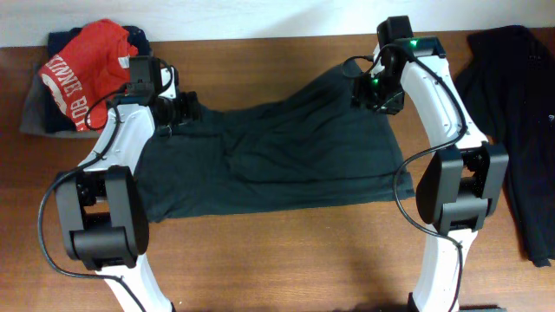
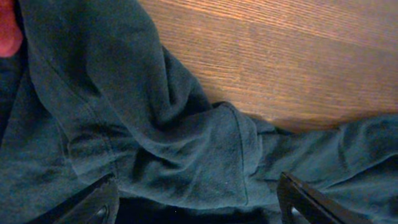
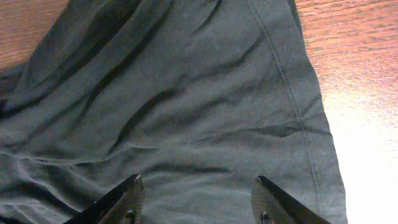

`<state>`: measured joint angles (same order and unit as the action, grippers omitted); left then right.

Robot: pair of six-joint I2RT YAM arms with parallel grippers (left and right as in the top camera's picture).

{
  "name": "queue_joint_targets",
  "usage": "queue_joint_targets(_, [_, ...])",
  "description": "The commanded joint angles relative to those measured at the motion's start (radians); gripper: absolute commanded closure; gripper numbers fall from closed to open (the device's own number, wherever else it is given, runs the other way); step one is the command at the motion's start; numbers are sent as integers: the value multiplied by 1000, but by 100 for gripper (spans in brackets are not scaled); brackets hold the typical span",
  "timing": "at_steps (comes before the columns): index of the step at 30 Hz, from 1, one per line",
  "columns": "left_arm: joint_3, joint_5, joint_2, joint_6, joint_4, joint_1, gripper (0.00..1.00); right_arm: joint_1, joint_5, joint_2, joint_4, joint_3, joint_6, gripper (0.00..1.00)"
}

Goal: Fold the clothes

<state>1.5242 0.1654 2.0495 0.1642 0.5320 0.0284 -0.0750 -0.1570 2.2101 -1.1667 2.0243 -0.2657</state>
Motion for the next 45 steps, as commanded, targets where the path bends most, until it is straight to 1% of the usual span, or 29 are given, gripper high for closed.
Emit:
queue_joint_targets(1, [13, -9, 17, 94, -5, 21, 22, -3, 11, 3, -8, -5, -4, 40])
queue_joint_targets(4, [13, -7, 17, 141, -4, 40, 23, -3, 11, 3, -6, -11, -5, 40])
queue_joint_targets(10, [13, -10, 26, 152, -5, 47, 24, -3, 11, 3, -5, -24, -5, 40])
queue_joint_targets(15, [13, -27, 68, 210, -23, 47, 26, -3, 8, 3, -5, -24, -5, 40])
queue_joint_targets(18, [13, -26, 93, 214, -27, 47, 26, -4, 8, 3, -11, -24, -5, 40])
queue_joint_targets(32, [13, -31, 98, 243, -34, 64, 28, -3, 8, 3, -6, -24, -5, 41])
queue_joint_targets(35, [13, -31, 98, 243, -38, 64, 52, -3, 10, 3, 37, -24, -15, 41])
queue_joint_targets(36, [13, -32, 98, 243, -39, 64, 57, -3, 12, 3, 56, -24, -27, 40])
queue_joint_targets(38, [13, -32, 98, 243, -40, 64, 74, -3, 12, 3, 119, -24, -39, 35])
queue_joint_targets(39, [13, -32, 98, 243, -40, 64, 79, -3, 11, 3, 156, -24, -40, 33])
queue_joint_targets(41, [13, -32, 98, 243, -40, 64, 86, -2, 11, 3, 229, -24, -63, 31])
queue_joint_targets(43, [13, -32, 98, 243, -40, 64, 89, -2, 11, 3, 310, -23, -89, 31])
queue_joint_targets(45, [13, -32, 98, 243, -41, 64, 89, -3, 2, 3, 397, -23, -96, 31])
